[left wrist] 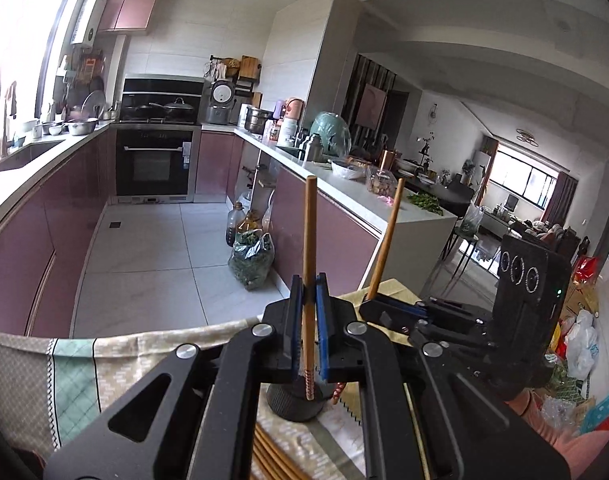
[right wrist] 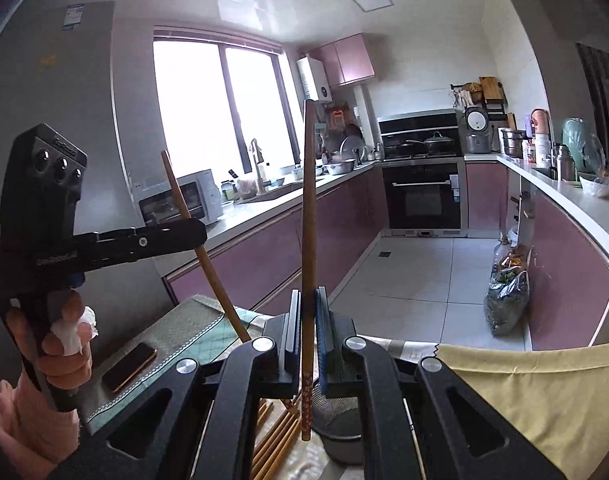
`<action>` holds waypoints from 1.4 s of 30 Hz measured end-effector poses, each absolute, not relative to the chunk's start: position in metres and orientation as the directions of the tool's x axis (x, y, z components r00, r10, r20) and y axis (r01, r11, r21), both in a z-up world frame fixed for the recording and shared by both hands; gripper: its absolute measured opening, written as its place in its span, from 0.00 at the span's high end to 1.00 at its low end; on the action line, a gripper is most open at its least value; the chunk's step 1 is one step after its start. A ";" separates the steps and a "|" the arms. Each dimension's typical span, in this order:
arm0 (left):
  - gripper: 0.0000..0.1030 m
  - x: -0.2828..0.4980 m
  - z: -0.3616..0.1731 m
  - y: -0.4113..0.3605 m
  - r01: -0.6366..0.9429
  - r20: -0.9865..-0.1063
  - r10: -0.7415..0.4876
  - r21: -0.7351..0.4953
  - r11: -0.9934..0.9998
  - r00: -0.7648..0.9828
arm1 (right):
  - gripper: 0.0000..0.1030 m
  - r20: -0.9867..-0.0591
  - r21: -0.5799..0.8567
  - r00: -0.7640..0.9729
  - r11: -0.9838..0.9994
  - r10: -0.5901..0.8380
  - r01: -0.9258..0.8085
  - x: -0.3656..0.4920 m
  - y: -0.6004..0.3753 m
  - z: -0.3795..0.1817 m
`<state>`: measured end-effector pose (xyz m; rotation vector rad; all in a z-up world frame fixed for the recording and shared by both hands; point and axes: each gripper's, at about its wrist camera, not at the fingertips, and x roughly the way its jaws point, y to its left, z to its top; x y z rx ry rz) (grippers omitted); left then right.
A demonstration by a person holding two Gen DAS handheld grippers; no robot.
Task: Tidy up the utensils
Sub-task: 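Lift the chopstick upright with the right gripper over the mesh cup, then lower the chopstick into the mesh cup and open the right gripper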
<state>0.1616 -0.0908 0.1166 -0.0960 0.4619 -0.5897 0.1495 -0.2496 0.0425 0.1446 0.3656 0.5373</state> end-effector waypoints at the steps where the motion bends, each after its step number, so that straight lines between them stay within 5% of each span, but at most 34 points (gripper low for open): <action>1: 0.93 0.165 0.118 -0.095 0.513 -0.391 -0.553 -0.210 0.832 0.736 | 0.94 -0.304 0.223 0.804 0.859 0.511 -0.462 0.154 -0.251 0.041; 13: 0.93 0.221 0.047 -0.137 0.527 -0.605 -0.521 -0.190 0.829 0.602 | 0.94 -0.476 0.265 0.744 0.883 0.470 -0.388 0.198 -0.249 -0.009; 25: 0.93 0.257 0.007 -0.145 0.499 -0.649 -0.487 -0.186 0.846 0.584 | 0.92 -0.590 0.292 0.675 0.897 0.443 -0.333 0.222 -0.244 -0.037; 30: 0.85 0.258 0.000 -0.143 0.479 -0.643 -0.472 -0.181 0.859 0.603 | 0.78 -0.580 0.280 0.697 0.907 0.422 -0.316 0.221 -0.247 -0.035; 42: 0.57 0.200 0.004 -0.098 0.401 -0.545 -0.389 -0.102 0.910 0.743 | 0.69 -0.487 0.246 0.729 0.877 0.480 -0.413 0.169 -0.240 -0.009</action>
